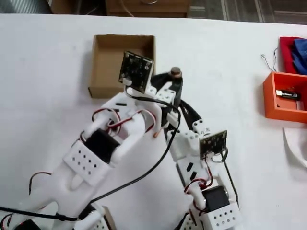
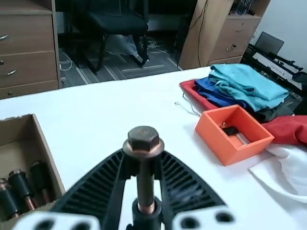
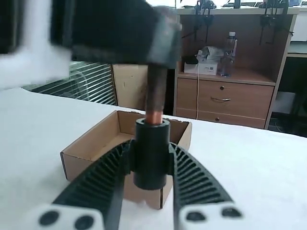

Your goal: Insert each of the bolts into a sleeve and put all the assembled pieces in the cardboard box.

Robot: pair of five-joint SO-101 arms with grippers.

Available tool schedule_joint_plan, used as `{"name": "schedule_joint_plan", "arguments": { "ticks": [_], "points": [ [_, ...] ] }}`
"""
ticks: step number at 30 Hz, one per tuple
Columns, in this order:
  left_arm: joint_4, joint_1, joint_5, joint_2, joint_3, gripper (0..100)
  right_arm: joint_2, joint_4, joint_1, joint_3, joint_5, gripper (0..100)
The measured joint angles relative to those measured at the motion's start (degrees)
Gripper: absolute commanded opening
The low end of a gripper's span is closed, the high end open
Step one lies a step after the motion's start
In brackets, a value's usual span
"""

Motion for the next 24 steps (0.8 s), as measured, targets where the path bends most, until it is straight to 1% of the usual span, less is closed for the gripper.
{"name": "schedule_joint_plan", "arguments": {
  "ticks": [8,15,21,23,24],
  "points": [
    [0.09,0.00,0.00,0.00,0.79,3,0.00,0.00,0.00,0.00,0.00,2.2],
    [4.92,0.09,0.00,0.00,0.79,3,0.00,0.00,0.00,0.00,0.00,2.2],
    [5.36,0.09,0.00,-2.81,0.88,3,-0.09,0.00,-0.09,0.00,0.00,2.2],
    [5.54,0.09,0.00,-4.48,1.41,4,-0.09,-0.26,-0.09,0.00,0.00,2.2],
    [6.24,0.09,0.00,-5.10,1.41,7,-0.09,-0.35,-0.09,0.00,0.09,2.2]
  ]
}}
